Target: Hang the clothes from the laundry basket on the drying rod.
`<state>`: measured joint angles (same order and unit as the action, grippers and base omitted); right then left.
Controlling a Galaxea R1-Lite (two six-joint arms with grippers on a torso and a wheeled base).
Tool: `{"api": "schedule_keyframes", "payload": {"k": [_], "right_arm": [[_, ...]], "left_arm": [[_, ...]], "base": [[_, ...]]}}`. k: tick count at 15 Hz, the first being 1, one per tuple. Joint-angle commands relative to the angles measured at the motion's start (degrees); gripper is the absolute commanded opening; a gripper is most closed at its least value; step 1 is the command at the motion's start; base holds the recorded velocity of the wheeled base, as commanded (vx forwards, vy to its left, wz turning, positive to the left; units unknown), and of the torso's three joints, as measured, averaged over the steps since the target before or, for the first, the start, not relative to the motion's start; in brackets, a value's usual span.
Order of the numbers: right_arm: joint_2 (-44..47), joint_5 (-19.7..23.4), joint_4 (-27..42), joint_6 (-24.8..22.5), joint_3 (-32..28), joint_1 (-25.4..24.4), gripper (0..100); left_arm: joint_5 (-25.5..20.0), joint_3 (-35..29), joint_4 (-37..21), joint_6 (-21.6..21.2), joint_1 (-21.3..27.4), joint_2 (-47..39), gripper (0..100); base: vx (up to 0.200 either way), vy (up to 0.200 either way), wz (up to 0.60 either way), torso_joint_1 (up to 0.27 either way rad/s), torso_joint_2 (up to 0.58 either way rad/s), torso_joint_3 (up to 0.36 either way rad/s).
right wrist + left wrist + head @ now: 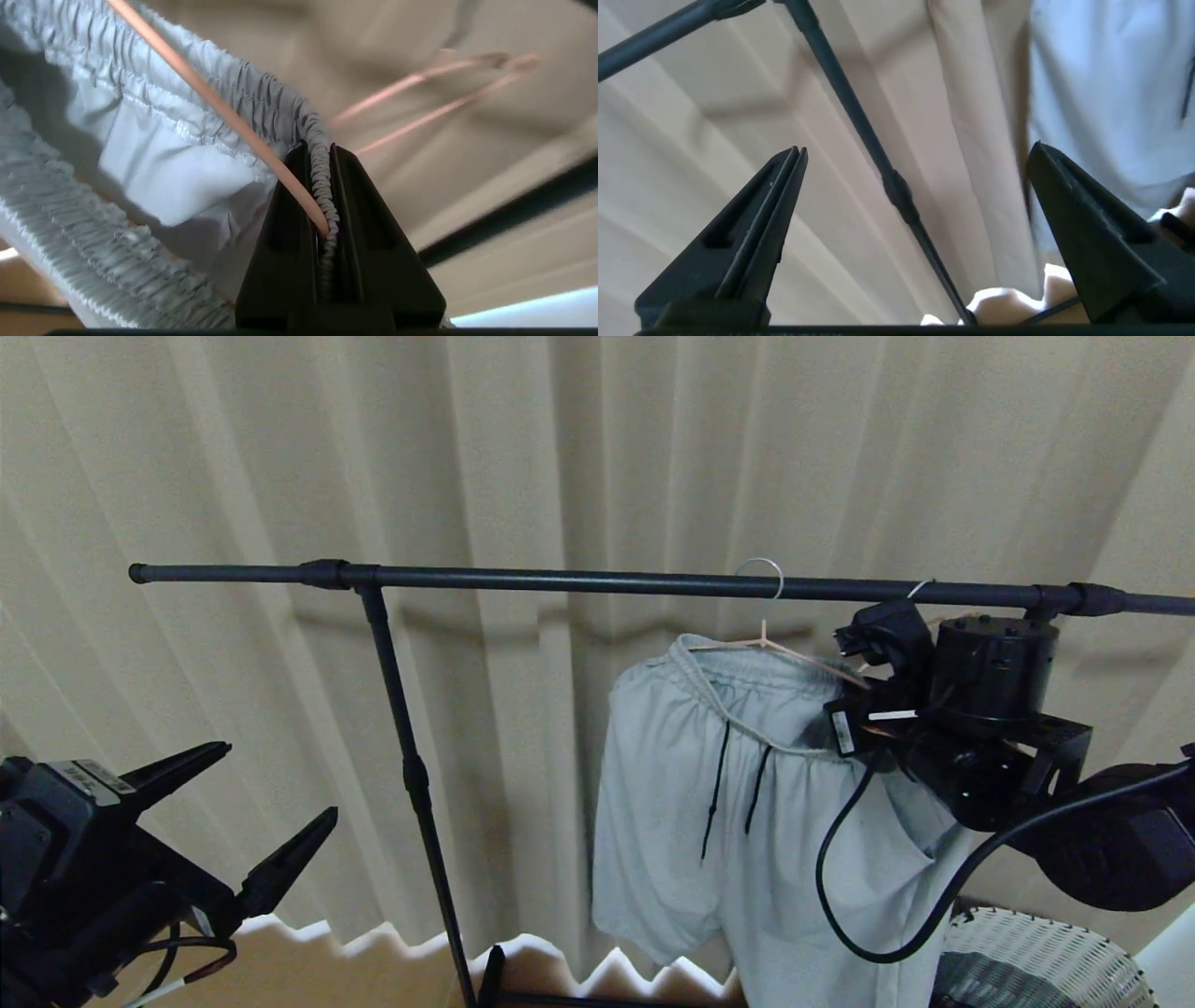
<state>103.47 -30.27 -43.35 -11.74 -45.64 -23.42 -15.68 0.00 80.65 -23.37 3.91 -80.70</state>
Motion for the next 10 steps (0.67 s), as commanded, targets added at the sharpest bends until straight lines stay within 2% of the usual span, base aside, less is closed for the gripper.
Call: {"api": "schedule_keyframes", "payload": {"k": [1, 8, 9, 10], "right_arm": [[2.61, 0.03, -0.07, -0.04, -1.12, -0.93, 0], [3.75, 0.21, -0.07, -0.13, -1.82, -2.51, 0], [3.75, 0.30, -0.07, -0.13, -1.73, -2.77, 100], [3.75, 0.30, -0.24, -0.13, -1.82, -3.04, 100]], "left_arm": [[0.03, 0.00, 0.03, -0.01, 1.18, 0.02, 100], [0.03, 0.00, -2.17, -0.19, 2.06, 1.34, 100], [0.03, 0.00, -2.61, -0.19, 2.06, 1.86, 100], [0.03, 0.00, -3.13, -0.19, 1.98, 2.48, 100]], "base": [[0.000, 0.000, 0.00, 0.000, 0.00, 0.000], [0.000, 0.000, 0.00, 0.000, 0.00, 0.000], [0.000, 0.000, 0.00, 0.000, 0.00, 0.000], [0.000, 0.000, 0.00, 0.000, 0.00, 0.000]]}}
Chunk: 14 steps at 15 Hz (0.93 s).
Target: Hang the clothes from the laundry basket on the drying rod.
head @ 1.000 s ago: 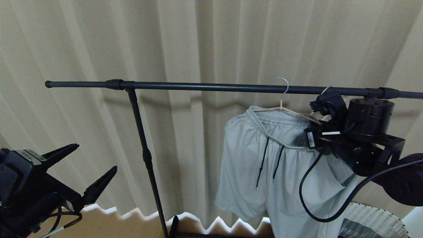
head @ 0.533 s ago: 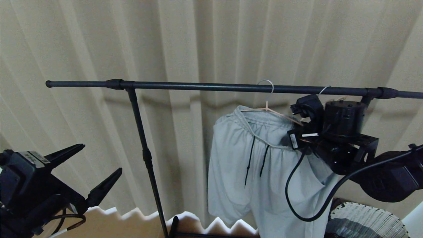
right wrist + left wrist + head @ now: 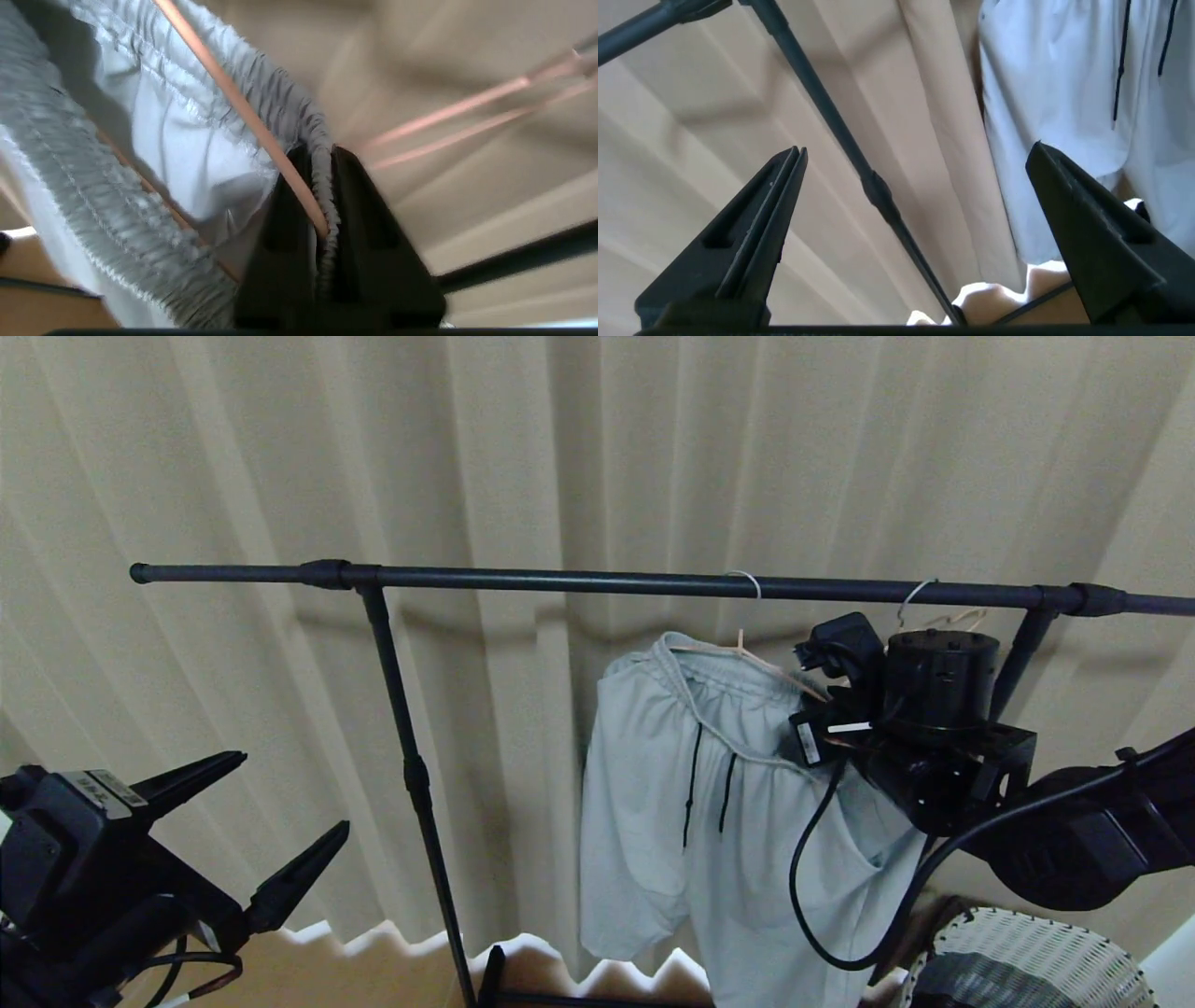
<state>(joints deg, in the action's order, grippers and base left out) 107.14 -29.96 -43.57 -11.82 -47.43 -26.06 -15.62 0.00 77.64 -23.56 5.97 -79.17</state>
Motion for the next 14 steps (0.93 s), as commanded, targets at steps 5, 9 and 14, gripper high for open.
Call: {"api": "schedule_keyframes", "payload": {"k": [5, 9, 14], "right_arm": [[-0.09, 3.07, -2.75, 0.57, 0.68, -1.01, 100], [0.35, 9.84, -6.18, 0.57, 1.47, -1.09, 100], [1.67, 15.99, -10.57, 0.57, 3.49, -2.68, 100]], "left_arm": [[-0.03, 0.00, -4.43, 0.10, -0.17, 5.34, 100], [-0.03, 0.00, -7.86, 0.36, -0.35, 8.77, 100], [-0.03, 0.00, -8.82, 0.36, -0.35, 9.56, 100]], "base": [[0.000, 0.000, 0.00, 0.000, 0.00, 0.000], [0.000, 0.000, 0.00, 0.000, 0.00, 0.000], [0.000, 0.000, 0.00, 0.000, 0.00, 0.000]]}}
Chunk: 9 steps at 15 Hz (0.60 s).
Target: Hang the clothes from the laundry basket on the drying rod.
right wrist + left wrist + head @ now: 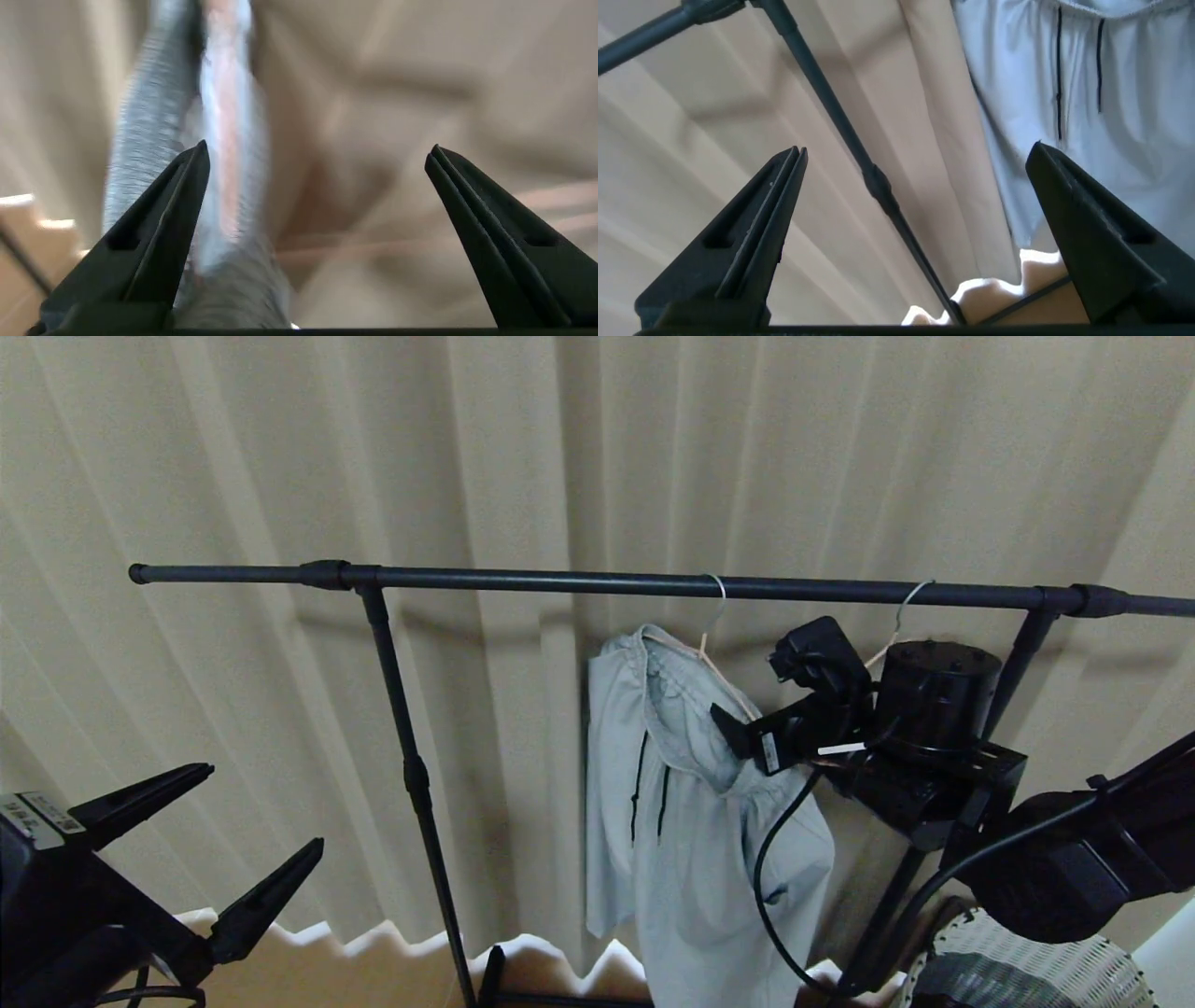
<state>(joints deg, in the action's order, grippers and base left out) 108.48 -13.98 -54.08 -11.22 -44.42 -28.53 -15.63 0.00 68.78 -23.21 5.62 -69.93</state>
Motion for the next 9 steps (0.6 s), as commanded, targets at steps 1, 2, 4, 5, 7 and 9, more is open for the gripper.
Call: {"api": "schedule_keyframes", "payload": {"k": [1, 2, 4, 5, 7, 9], "right_arm": [[0.24, 3.08, -1.82, -0.03, 1.53, -0.30, 100], [0.24, 4.14, -2.61, -0.03, 2.06, -0.30, 100], [-0.03, 5.28, -5.60, 0.05, 3.11, -0.21, 100], [-0.47, 5.37, -6.74, 0.49, 3.90, -0.30, 100], [-4.77, 5.55, -9.91, 2.87, 8.74, -0.30, 100], [-10.49, 8.18, -11.23, 4.10, 14.10, -0.21, 100]], "left_arm": [[-0.02, 0.00, 0.04, 0.01, 0.01, 0.40, 100], [-0.02, 0.00, 0.04, 0.01, 0.01, 0.49, 100], [-0.02, 0.00, -0.05, 0.10, -0.08, 0.84, 100], [-0.02, 0.00, -0.05, 0.10, -0.08, 0.93, 100], [0.07, 0.00, -0.84, 0.45, -0.70, 2.34, 100], [0.07, 0.00, -3.30, 0.54, -1.93, 4.36, 100]], "base": [[0.000, 0.000, 0.00, 0.000, 0.00, 0.000], [0.000, 0.000, 0.00, 0.000, 0.00, 0.000], [0.000, 0.000, 0.00, 0.000, 0.00, 0.000], [0.000, 0.000, 0.00, 0.000, 0.00, 0.000], [0.000, 0.000, 0.00, 0.000, 0.00, 0.000], [0.000, 0.000, 0.00, 0.000, 0.00, 0.000]]}}
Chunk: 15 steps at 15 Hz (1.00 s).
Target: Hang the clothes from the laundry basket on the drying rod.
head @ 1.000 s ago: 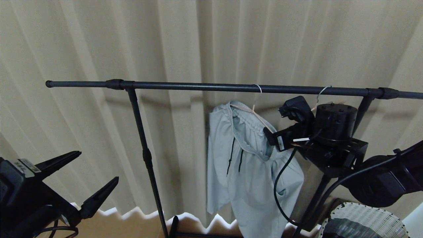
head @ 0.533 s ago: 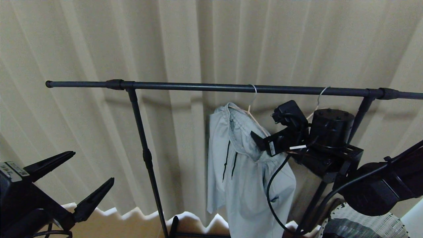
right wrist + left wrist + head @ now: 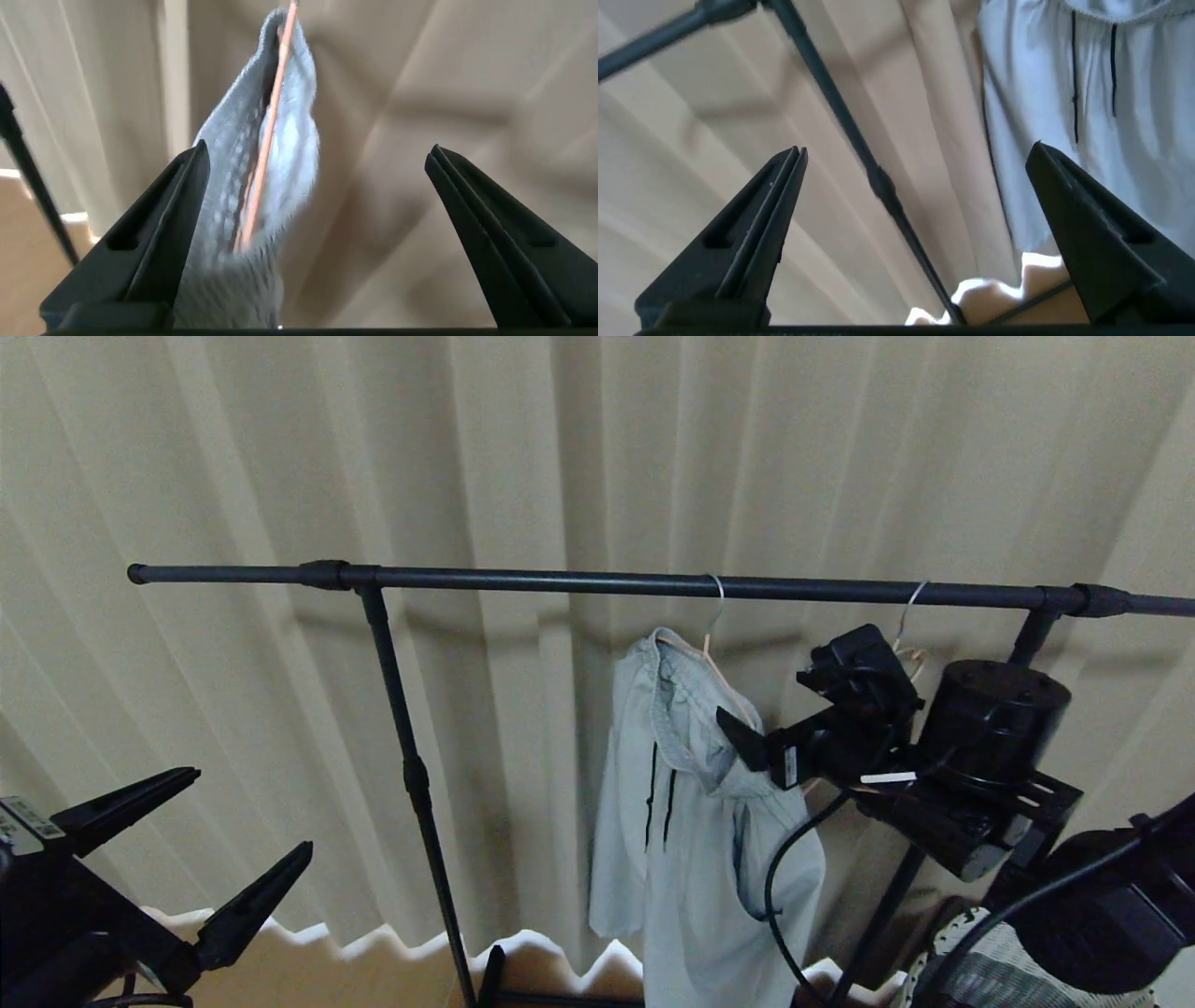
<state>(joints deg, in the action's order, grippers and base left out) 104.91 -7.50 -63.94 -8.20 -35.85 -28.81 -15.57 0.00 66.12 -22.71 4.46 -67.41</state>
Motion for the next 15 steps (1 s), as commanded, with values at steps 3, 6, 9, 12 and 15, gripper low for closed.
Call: {"api": "schedule_keyframes", "payload": {"k": [3, 6, 9, 12, 15], "right_arm": [[-17.29, 2.75, -1.71, 3.90, 12.21, 0.33, 100], [-28.80, 2.05, -0.48, 3.28, 21.00, 6.39, 100], [-40.66, 2.14, 5.67, 2.14, 30.23, 17.20, 100], [-52.62, 2.66, 21.66, 2.76, 32.51, 26.78, 100], [-62.81, 2.66, 36.69, 4.42, 31.81, 28.28, 100]], "left_arm": [[0.10, 0.00, -5.48, 2.06, -3.32, 6.15, 100], [0.19, 0.00, -13.83, 2.32, -11.58, 12.66, 100], [2.47, 0.00, -28.68, 4.87, -20.90, 23.20, 100], [2.82, 0.00, -51.18, 8.82, -23.89, 40.08, 100], [2.74, -2.64, -70.96, 9.35, -23.89, 57.75, 100]], "base": [[0.000, 0.000, 0.00, 0.000, 0.00, 0.000], [0.000, 0.000, 0.00, 0.000, 0.00, 0.000], [0.000, 0.000, 0.00, 0.000, 0.00, 0.000], [0.000, 0.000, 0.00, 0.000, 0.00, 0.000], [0.000, 0.000, 0.00, 0.000, 0.00, 0.000]]}}
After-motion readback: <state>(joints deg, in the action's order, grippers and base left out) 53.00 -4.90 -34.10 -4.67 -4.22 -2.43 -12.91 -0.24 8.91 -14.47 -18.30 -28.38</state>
